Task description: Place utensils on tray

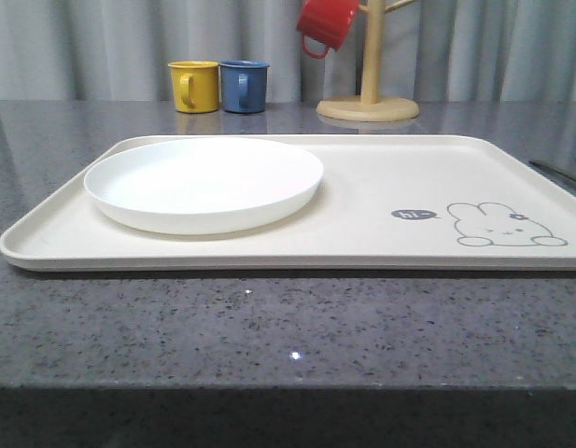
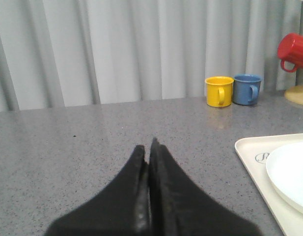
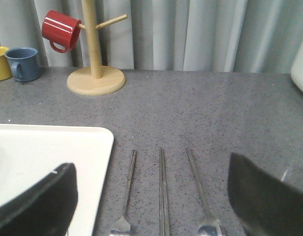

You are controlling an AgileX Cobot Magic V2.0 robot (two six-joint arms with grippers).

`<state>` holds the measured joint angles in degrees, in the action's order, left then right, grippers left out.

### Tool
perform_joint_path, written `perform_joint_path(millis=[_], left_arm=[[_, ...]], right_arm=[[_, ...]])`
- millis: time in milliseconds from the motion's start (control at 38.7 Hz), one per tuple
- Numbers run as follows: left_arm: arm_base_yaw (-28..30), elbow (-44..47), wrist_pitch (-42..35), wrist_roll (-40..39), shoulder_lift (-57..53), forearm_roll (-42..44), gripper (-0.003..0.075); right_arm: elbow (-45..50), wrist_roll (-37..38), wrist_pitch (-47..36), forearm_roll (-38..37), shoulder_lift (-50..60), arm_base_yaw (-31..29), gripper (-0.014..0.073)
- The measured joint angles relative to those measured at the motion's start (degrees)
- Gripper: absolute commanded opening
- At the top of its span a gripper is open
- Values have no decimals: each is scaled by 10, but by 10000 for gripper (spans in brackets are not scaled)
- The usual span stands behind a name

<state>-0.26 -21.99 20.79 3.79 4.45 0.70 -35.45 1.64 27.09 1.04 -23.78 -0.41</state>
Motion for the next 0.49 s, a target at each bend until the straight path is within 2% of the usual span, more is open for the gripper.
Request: perform_joint_path(millis=[491], left_arm=[[0,11,8,0,-27,-1,-18]], right_arm=[[0,0,0,0,0,0,642]])
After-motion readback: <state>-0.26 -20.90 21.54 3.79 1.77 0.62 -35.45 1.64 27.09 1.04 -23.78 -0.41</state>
